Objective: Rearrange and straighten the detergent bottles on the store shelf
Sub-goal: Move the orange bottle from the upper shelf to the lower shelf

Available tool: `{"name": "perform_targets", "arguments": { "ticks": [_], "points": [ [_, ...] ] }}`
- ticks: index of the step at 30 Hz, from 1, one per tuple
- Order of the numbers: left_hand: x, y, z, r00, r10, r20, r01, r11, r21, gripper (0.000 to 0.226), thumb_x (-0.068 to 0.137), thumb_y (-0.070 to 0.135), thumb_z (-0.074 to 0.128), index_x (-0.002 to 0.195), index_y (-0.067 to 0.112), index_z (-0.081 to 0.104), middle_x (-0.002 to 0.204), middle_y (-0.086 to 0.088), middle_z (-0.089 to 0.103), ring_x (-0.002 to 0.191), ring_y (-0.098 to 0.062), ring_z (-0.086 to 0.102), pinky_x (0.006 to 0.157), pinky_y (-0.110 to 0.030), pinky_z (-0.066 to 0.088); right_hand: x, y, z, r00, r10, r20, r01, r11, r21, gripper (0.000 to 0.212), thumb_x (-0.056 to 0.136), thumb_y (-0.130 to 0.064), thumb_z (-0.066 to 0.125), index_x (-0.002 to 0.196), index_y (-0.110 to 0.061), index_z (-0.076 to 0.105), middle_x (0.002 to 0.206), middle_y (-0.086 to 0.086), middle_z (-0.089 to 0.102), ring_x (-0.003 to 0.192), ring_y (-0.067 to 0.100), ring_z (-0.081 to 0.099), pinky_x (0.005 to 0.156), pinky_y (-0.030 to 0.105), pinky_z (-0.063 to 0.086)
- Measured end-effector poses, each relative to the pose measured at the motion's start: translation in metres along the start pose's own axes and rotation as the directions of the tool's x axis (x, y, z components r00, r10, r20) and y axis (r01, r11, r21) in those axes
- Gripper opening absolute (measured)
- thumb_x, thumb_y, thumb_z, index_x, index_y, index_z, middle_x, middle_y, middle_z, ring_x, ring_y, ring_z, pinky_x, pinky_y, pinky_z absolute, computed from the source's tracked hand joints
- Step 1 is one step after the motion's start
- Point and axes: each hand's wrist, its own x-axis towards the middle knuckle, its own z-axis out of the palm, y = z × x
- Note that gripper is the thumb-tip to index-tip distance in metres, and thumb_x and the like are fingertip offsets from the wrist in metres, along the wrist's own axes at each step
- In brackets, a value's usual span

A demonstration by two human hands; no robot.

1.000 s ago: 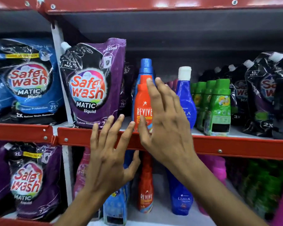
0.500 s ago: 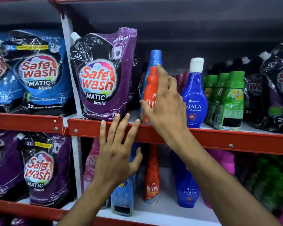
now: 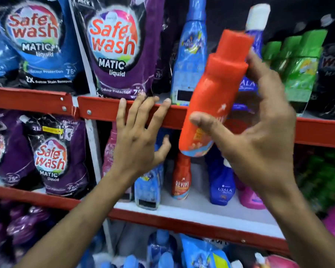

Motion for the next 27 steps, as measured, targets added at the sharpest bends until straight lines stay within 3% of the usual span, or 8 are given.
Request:
{"name": "perform_targets", "arguments": {
  "ticks": [2,7,13,17,22,27],
  "points": [
    [0.0,-0.001,-0.001,1.0,0.006,0.005,-0.006,1.0,0.009,0.08,0.079,0.037,0.069,0.151,0.019,0.04,0.147,-0.013,0.052,0.146,-0.033,0.037,0.123,-0.063,0.019,-0.029,0.008,-0.002,0.998,0.013,0.056,-0.012,1.0,-0.018,0.094,0.072,-0.045,0.084,0.147,-0.008,0.04,0.129,-0.01,0.049,0.12,0.019,0.057,0.099,0.04,0.052],
    [0.0,0.003,-0.001,1.0,-0.019,-0.009,0.019,1.0,-0.012,0.077,0.08,0.037,0.067,0.15,0.019,0.042,0.146,-0.012,0.052,0.146,-0.032,0.038,0.124,-0.063,0.019,-0.092,0.038,0.012,0.974,0.197,0.111,-0.195,0.98,-0.023,0.083,0.067,-0.039,0.089,0.135,-0.012,0.049,0.124,-0.001,0.05,0.112,0.019,0.059,0.091,0.043,0.055],
    [-0.001,0.013,-0.003,0.995,-0.096,0.003,0.095,0.992,-0.077,0.077,0.08,0.038,0.068,0.15,0.019,0.043,0.147,-0.01,0.05,0.149,-0.031,0.034,0.125,-0.061,0.016,-0.137,0.082,0.051,0.912,0.363,0.191,-0.34,0.93,-0.143,0.077,0.07,-0.053,0.083,0.128,-0.019,0.045,0.118,-0.004,0.046,0.104,0.014,0.056,0.085,0.04,0.055],
    [-0.001,0.014,-0.006,0.995,-0.103,0.021,0.104,0.991,-0.085,0.078,0.079,0.037,0.068,0.151,0.02,0.041,0.149,-0.01,0.048,0.15,-0.03,0.032,0.127,-0.059,0.014,-0.158,0.107,0.075,0.836,0.487,0.252,-0.427,0.867,-0.257,0.075,0.068,-0.06,0.079,0.12,-0.02,0.042,0.109,-0.004,0.045,0.095,0.027,0.06,0.079,0.048,0.055],
    [-0.002,0.016,-0.008,0.993,-0.113,0.043,0.117,0.988,-0.1,0.08,0.079,0.036,0.068,0.152,0.021,0.039,0.152,-0.01,0.046,0.151,-0.03,0.03,0.128,-0.056,0.014,-0.163,0.115,0.093,0.798,0.536,0.275,-0.432,0.828,-0.359,0.081,0.066,-0.047,0.086,0.128,-0.018,0.044,0.121,0.003,0.051,0.102,0.028,0.061,0.082,0.039,0.051],
    [-0.002,0.016,-0.007,0.991,-0.125,0.042,0.128,0.987,-0.099,0.079,0.08,0.035,0.068,0.152,0.021,0.039,0.152,-0.009,0.046,0.152,-0.029,0.029,0.127,-0.057,0.015,-0.157,0.118,0.097,0.783,0.564,0.265,-0.419,0.791,-0.445,0.08,0.064,-0.05,0.086,0.126,-0.017,0.048,0.118,0.004,0.056,0.099,0.034,0.064,0.079,0.04,0.053]
  ]
}}
